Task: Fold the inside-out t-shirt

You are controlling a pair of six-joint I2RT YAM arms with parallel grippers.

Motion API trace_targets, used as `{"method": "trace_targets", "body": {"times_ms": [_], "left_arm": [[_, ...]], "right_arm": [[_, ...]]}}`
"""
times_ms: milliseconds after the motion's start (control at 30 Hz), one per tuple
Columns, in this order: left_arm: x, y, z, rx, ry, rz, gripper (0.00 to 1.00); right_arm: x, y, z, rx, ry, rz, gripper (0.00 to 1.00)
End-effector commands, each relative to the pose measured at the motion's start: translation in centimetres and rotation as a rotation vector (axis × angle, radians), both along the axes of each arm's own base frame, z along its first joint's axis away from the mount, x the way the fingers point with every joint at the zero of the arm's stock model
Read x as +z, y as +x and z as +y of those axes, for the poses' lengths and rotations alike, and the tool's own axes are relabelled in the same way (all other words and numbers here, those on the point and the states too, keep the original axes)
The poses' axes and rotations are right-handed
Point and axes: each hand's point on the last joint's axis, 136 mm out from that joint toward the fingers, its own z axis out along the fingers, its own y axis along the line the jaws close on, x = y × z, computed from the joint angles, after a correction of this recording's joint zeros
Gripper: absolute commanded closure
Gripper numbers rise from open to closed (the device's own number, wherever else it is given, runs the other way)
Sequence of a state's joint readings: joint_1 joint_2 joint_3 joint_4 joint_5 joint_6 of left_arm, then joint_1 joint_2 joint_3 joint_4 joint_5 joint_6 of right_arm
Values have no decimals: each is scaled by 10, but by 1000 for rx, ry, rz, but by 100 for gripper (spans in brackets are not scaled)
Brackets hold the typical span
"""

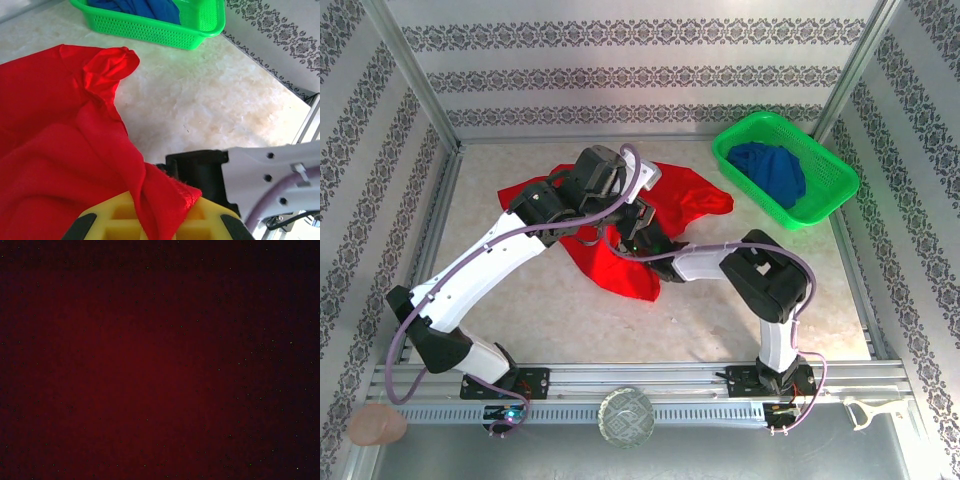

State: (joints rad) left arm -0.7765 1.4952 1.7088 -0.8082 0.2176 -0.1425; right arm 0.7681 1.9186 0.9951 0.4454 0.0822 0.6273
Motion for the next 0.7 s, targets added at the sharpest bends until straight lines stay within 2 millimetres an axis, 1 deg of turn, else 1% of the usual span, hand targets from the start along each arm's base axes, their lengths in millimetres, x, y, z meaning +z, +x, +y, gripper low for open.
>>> {"method": "trace_targets", "body": {"times_ms": [0, 133, 267, 433, 533, 567, 600, 667], "left_arm": [[32, -8, -1, -36, -75, -33, 100], [31, -11, 3, -42, -53, -36, 100], [27, -11, 9, -33, -42, -41, 100], [19, -9, 14, -28, -33, -26, 100], [16, -10, 16, -32, -26, -24, 100], [16, -9, 17, -28, -25, -26, 100], [15, -8, 17, -26, -27, -23, 100], [15, -5, 15, -19, -39, -25, 100]], "right_arm": [[-19, 1, -12, -40, -7, 121, 100], [-10, 10, -33, -83, 74, 118, 100], [11, 14, -47, -82, 167, 82, 100], [44, 19, -66, -98, 272, 16, 100], [64, 23, -72, -97, 333, -21, 100], [68, 24, -74, -99, 344, -22, 100], [73, 25, -73, -95, 353, -30, 100], [76, 25, -65, -74, 344, -33, 100]]}}
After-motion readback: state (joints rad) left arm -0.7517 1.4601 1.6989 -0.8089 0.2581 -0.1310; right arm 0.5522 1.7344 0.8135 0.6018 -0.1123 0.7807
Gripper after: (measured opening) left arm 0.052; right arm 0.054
